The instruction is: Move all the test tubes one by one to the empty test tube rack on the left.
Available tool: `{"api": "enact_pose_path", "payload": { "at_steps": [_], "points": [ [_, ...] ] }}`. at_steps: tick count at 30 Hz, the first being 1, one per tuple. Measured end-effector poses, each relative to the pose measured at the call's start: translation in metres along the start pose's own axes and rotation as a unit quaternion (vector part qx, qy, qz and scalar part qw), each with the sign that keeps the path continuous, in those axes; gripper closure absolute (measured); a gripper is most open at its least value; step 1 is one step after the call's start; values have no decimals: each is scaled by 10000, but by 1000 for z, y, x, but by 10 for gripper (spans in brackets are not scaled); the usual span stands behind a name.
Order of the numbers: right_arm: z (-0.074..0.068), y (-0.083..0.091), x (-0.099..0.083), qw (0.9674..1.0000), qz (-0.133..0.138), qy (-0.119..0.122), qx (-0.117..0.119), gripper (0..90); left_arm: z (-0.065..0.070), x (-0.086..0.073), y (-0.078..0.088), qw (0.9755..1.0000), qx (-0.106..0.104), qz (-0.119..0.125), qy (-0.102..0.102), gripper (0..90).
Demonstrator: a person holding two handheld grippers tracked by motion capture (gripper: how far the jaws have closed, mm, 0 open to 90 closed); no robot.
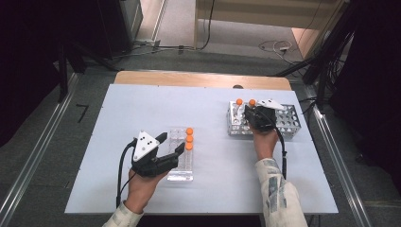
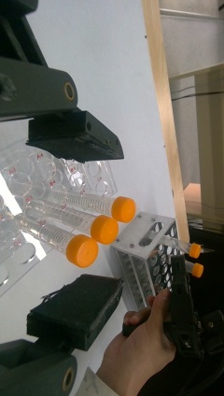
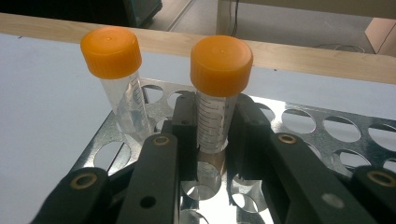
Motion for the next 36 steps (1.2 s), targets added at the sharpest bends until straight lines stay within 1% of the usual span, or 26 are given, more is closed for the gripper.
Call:
{"api": "enact_pose_path", "payload": {
  "at_steps": [3, 7, 9, 10, 15, 20, 22, 25, 29, 33, 36],
  "points": [
    [1, 1, 1, 10000, 28, -27, -4, 716, -1, 0, 1, 10000, 12, 7, -1, 317],
    [2, 9, 6, 9998, 170, -33, 22, 717, -1, 0, 1, 10000, 11, 9, 1, 317],
    [3, 14, 10, 9997, 237, -52, 46, 717, 0, 0, 1, 10000, 6, 12, 2, 317],
    [3, 17, 12, 9997, 244, -42, 56, 717, 0, 0, 0, 10000, 1, 12, 0, 317],
    [4, 34, 23, 9990, 448, 16, 54, 717, 1, 0, 1, 10000, -4, 13, -7, 317],
    [4, 50, 29, 9981, 605, 55, 64, 718, 1, 0, 1, 10000, -8, 10, -18, 316],
    [3, 56, 30, 9977, 662, 92, 103, 718, 2, 0, 0, 10000, -13, 3, -28, 316],
    [0, 66, 30, 9974, 682, 157, 189, 718, 3, 0, 0, 10000, -22, -8, -44, 316],
    [-8, 78, 25, 9969, 653, 281, 339, 718, 4, 0, 0, 10000, -15, -3, -40, 315],
    [-15, 87, 18, 9958, 606, 405, 563, 718, 4, 0, 0, 10000, -10, -20, -43, 302],
    [-23, 95, 13, 9941, 585, 517, 754, 718, 5, -1, -1, 10000, -20, -31, -54, 300]
  ]
}}
Point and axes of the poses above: each handheld gripper's, and its own axes: y roughly backward along the jaws, x roughly out of its top, z roughly to its right, the point moved 5 cm from there along -y, roughly forward along the jaws, and after that the axes turned 11 degrees about -z, right-handed, at the moved point
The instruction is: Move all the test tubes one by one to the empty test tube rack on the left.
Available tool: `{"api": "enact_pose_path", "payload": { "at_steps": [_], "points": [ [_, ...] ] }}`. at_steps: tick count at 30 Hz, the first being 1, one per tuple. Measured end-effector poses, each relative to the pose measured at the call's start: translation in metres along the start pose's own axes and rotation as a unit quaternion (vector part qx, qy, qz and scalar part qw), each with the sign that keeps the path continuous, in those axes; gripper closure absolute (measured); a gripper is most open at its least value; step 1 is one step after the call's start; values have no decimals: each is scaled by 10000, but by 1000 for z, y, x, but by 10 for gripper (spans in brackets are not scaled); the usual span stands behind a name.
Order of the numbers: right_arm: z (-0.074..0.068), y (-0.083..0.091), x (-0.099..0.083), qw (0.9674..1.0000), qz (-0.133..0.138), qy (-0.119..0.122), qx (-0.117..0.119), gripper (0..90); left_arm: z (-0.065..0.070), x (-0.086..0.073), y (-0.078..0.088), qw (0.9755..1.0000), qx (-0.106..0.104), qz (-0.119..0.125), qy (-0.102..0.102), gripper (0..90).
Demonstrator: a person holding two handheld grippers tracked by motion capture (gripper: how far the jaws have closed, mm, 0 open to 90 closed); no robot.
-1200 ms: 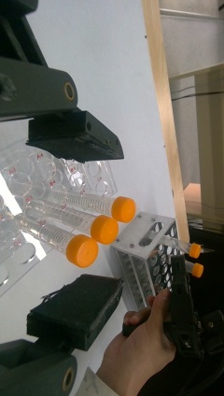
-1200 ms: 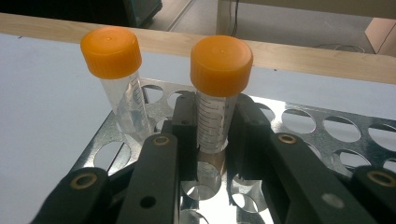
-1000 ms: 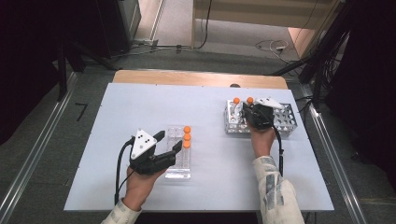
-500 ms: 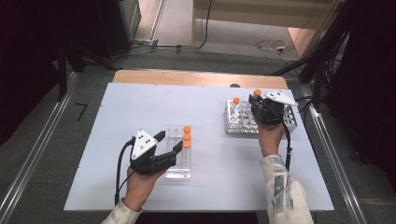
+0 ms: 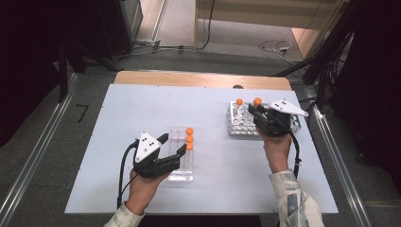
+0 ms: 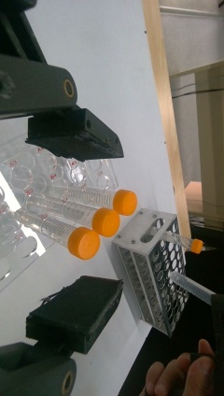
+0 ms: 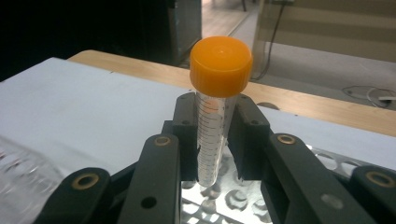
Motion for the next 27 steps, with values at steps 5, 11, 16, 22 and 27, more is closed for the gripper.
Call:
{"api": "enact_pose_path", "payload": {
  "at_steps": [5, 11, 16, 22, 27],
  "points": [
    [-19, 10, -8, 9991, -27, 214, 360, 718, 0, 0, 0, 10000, 49, -24, 22, 266],
    [-45, 17, -21, 9962, -107, 527, 681, 718, -1, -1, -2, 9999, 84, -75, 62, 215],
    [-65, 17, -36, 9928, -242, 719, 927, 718, 0, 0, -3, 9999, 83, -75, 86, 182],
    [-83, 16, -51, 9884, -394, 906, 1154, 718, 2, -1, -3, 9999, 95, -81, 58, 170],
    [-95, 16, -58, 9852, -456, 990, 1323, 718, 4, 0, -2, 9999, 75, -69, 36, 170]
  ]
}}
Point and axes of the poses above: each handheld gripper's, and its own axes: y roughly backward along the jaws, x roughly out of its top, z roughly to its right, the point moved 5 cm from there along -y, roughly forward along the jaws, and after that the axes turned 11 degrees about -z, right-handed, at the moved point
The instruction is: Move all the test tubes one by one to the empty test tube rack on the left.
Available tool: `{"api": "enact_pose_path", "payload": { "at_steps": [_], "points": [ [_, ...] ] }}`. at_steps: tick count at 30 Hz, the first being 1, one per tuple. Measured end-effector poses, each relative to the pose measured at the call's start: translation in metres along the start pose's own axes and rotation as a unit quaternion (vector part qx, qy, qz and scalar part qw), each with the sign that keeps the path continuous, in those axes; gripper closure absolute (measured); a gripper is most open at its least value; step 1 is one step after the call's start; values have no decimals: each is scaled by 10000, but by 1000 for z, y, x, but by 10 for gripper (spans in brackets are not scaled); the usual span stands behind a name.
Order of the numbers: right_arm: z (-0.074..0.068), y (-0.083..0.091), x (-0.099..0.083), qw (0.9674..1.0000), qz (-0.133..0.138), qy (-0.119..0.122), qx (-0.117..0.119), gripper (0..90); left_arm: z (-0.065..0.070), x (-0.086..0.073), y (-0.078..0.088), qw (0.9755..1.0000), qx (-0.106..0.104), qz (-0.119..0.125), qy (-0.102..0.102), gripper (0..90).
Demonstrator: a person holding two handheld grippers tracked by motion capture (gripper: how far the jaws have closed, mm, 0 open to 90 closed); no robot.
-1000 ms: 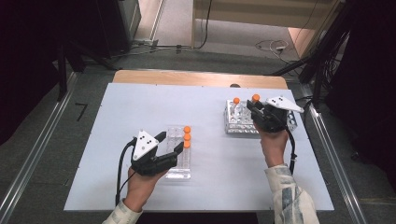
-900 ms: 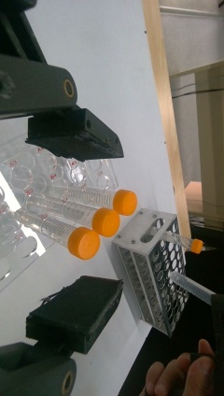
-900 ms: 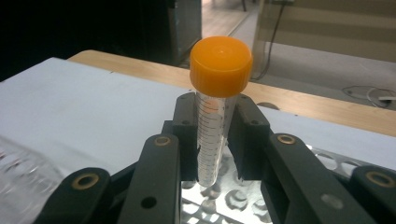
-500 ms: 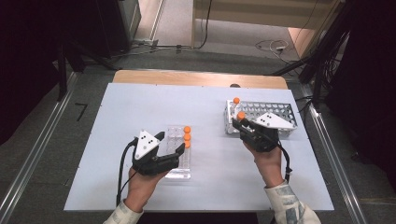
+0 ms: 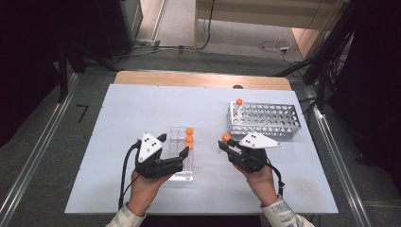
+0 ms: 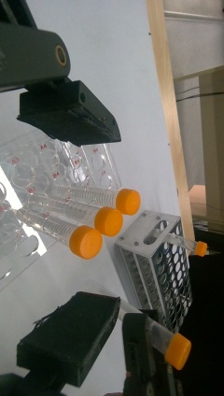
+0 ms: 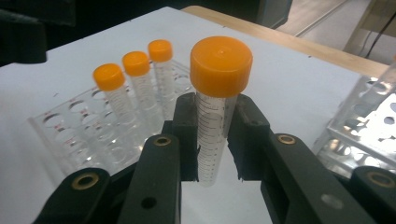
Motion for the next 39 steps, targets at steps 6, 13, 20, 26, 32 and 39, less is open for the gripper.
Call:
{"api": "enact_pose_path", "payload": {
  "at_steps": [6, 13, 20, 26, 32, 39],
  "points": [
    [-12, -5, -7, 9998, -61, 102, 145, 718, 4, 1, 2, 10000, -66, 30, -46, 170],
    [-22, -8, -13, 9994, -158, 163, 255, 718, 9, 2, 5, 9998, -140, 80, -100, 170],
    [-27, -9, -18, 9989, -222, 232, 327, 718, 17, 3, 6, 9994, -280, 99, -171, 168],
    [-31, -10, -20, 9986, -244, 273, 374, 718, 25, 2, 4, 9987, -446, 40, -239, 139],
    [-32, -9, -22, 9984, -268, 295, 407, 718, 33, 2, 5, 9977, -616, 48, -279, 117],
    [-38, -11, -26, 9978, -322, 354, 469, 718, 45, 2, 4, 9958, -828, 20, -398, 108]
  ]
}}
Point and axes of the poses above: each handheld gripper's, and its own axes: y roughly backward along the jaws, x roughly out of its top, z roughly to its right, the point moved 5 cm from there along -y, roughly forward along the jaws, and after that the axes turned 11 degrees about -z, right-handed, at the moved point
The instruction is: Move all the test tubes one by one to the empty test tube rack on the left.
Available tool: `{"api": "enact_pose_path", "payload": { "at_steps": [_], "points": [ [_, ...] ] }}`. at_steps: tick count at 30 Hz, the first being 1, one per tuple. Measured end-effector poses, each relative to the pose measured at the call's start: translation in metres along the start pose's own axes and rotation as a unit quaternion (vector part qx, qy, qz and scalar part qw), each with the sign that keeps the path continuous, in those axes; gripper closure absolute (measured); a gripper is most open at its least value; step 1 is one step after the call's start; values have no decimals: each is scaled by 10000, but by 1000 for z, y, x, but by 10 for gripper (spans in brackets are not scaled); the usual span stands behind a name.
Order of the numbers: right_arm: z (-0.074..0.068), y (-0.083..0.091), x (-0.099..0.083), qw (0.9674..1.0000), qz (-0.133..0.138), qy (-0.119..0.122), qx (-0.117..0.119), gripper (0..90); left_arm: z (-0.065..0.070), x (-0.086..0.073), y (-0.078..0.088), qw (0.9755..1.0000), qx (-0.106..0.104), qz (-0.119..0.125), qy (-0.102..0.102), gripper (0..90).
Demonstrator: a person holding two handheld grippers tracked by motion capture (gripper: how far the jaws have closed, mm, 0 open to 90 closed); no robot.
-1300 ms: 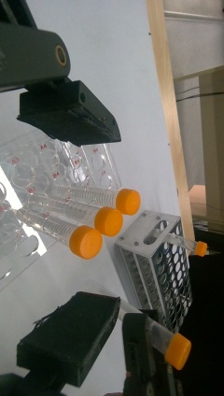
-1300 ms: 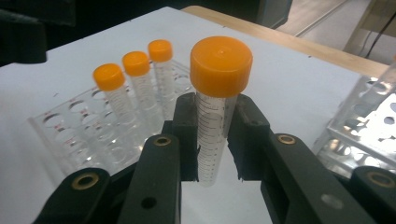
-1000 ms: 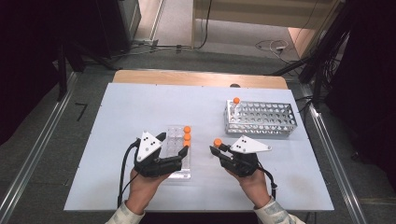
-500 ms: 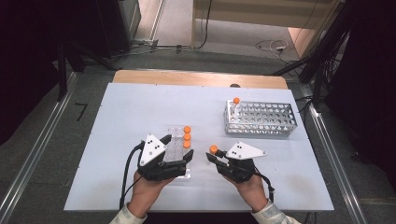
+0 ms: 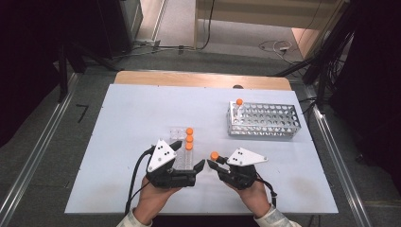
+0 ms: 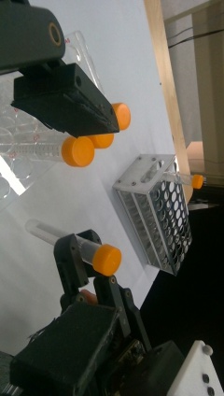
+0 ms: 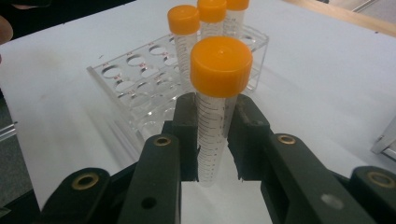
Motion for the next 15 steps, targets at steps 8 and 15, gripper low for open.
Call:
{"api": "enact_pose_path", "payload": {
  "at_steps": [8, 15],
  "points": [
    [-11, -4, -1, 9999, -58, 125, 85, 718, 15, -2, -7, 9997, -147, -80, -178, 198],
    [-17, -5, 0, 9997, -60, 179, 154, 718, 22, -8, -16, 9989, -183, -241, -370, 363]
  ]
}}
Point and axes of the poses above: each handheld gripper's, and its own axes: y roughly backward along the jaws, x roughly out of its top, z roughly to its right, the point moved 5 cm from there along -y, roughly forward along the jaws, and after that the axes turned 11 degrees about -z, right-handed, at the moved point
